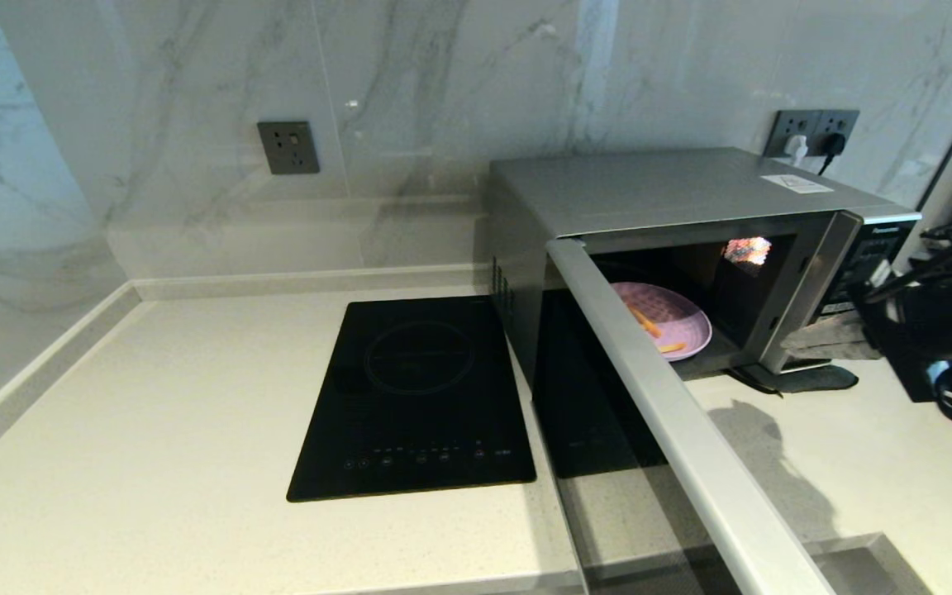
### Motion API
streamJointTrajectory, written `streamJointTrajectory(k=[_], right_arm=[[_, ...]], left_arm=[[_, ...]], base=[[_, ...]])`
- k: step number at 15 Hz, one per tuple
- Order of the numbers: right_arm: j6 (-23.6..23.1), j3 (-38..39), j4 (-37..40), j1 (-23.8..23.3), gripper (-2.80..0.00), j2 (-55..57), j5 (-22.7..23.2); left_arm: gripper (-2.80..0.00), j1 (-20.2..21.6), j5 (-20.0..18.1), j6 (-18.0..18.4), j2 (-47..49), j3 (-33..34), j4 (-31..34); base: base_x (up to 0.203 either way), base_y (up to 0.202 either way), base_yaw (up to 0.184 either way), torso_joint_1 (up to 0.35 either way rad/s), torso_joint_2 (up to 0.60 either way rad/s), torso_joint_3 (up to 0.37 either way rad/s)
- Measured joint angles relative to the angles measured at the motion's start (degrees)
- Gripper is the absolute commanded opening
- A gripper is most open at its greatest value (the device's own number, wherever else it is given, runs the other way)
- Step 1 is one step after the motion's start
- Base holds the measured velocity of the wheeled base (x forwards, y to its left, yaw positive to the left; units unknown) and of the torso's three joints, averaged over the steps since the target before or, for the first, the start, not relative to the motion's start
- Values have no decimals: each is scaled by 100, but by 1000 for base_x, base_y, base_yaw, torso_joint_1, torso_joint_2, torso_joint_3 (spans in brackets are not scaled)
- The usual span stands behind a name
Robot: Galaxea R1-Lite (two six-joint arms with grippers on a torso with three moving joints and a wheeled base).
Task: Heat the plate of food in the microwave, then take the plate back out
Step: Close the microwave oven
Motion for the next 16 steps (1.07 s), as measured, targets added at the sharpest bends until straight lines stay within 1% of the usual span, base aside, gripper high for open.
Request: streamJointTrajectory(k=[1,3,4,5,6,7,8,10,13,14,15,16], right_arm=[[-43,-87,315,45,-280,-373,152],[-108,-625,1135,231,-280,-992,649],[-148,-904,1516,329,-280,-1197,1015],[-175,-1156,1807,433,-280,-1350,1484],[-191,-1390,1936,591,-280,-1460,1960],[-195,-1574,2010,798,-280,-1506,2315],[-184,-1767,2077,1065,-280,-1495,2535],[-119,-2132,2266,1654,-280,-1351,2625],[114,-2463,2393,2448,-280,-1032,2595],[144,-2533,2406,2686,-280,-915,2502],[150,-2606,2476,2940,-280,-799,2277],[150,-2711,2596,3211,-280,-686,1944]], left_arm=[[-280,0,1,0,0,0,0],[-280,0,-2,2,0,0,0],[-280,0,1,2,0,0,0],[-280,0,1,0,0,0,2],[-280,0,1,2,0,0,0],[-280,0,1,1,0,0,0],[-280,0,-2,2,0,0,0],[-280,0,-2,2,0,0,0],[-280,0,0,0,0,0,0],[-280,0,1,2,0,0,-1],[-280,0,1,2,0,0,-1],[-280,0,1,2,0,0,0]], base=[[0,0,0,0,0,0],[0,0,0,0,0,0],[0,0,0,0,0,0],[0,0,0,0,0,0],[0,0,0,0,0,0],[0,0,0,0,0,0],[0,0,0,0,0,0],[0,0,0,0,0,0],[0,0,0,0,0,0],[0,0,0,0,0,0],[0,0,0,0,0,0],[0,0,0,0,0,0]])
